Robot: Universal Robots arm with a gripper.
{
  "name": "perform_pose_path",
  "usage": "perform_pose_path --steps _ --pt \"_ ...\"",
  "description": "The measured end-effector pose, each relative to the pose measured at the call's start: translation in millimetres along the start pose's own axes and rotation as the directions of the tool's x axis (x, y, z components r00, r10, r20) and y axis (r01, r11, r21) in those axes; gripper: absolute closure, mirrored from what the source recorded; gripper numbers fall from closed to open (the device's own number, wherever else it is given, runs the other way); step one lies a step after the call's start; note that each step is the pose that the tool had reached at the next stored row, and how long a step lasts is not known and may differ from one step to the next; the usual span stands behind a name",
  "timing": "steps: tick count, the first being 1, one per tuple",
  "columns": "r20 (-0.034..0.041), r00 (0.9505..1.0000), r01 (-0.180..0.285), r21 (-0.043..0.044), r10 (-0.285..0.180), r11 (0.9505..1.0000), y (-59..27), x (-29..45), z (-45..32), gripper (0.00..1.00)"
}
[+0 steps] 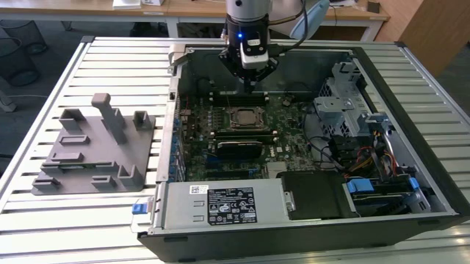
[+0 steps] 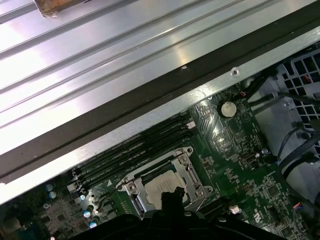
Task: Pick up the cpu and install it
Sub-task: 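Install the first cpu locking lever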
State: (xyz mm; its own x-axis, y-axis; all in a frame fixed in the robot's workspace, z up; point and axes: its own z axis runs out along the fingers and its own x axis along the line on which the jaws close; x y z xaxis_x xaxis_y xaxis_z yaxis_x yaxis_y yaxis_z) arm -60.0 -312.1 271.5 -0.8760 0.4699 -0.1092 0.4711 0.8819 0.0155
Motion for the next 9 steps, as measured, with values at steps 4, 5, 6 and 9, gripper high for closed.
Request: perform_pose_path --steps 4,5,6,9 --pt "0.0001 1.0 -0.007 0.0008 0.007 1.0 0.0 0.0 0.0 0.89" --pt "0.0001 1.0 -0.009 0.001 0.009 1.0 0.0 0.0 0.0 0.89" --pt "0.0002 0.9999 -0.011 0.0012 0.011 0.9999 0.0 0.0 0.0 0.89" --pt "0.0003 0.9999 -0.017 0.0019 0.017 0.9999 0.0 0.0 0.0 0.89"
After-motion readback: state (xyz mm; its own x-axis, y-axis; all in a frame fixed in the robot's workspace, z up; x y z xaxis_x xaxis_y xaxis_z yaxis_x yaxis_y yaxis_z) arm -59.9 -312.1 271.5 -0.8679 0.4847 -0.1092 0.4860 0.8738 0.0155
